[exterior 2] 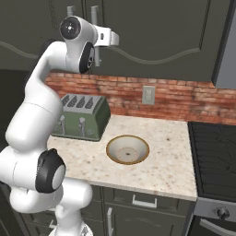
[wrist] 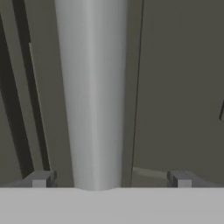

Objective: Open the cabinet. Pick the mango and orange from the cabinet and place them into the bowl. Then close the cabinet.

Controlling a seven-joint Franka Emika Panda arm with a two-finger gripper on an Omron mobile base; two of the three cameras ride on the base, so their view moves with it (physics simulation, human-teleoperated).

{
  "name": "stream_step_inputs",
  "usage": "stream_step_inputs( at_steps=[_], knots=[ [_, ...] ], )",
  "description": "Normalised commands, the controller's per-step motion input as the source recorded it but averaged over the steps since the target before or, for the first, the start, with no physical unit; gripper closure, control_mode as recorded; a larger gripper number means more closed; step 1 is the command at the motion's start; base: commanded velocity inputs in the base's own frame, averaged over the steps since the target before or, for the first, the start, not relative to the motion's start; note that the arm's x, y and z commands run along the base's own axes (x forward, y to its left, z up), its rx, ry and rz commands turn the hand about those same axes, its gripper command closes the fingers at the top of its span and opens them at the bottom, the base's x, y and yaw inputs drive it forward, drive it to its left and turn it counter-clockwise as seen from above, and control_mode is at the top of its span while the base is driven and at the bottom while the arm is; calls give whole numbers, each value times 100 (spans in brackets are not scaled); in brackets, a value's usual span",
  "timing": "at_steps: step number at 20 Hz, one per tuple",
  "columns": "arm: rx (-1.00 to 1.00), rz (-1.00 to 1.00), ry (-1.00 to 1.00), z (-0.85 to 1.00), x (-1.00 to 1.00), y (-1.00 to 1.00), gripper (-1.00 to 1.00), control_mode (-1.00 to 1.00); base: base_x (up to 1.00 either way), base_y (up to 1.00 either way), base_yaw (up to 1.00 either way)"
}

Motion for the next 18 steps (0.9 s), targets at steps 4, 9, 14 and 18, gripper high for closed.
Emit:
stream_step_inputs(
  at_steps=[4, 9, 14, 18],
  knots=[
    [0, 0, 0, -1, 8, 0, 100, -100, 0, 0, 0],
    [0, 0, 0, 0, 0, 0, 100, -100, 0, 0, 0],
    [0, 0, 0, 0, 0, 0, 100, -100, 0, 0, 0],
    [0, 0, 0, 0, 0, 0, 100, -100, 0, 0, 0]
  ],
)
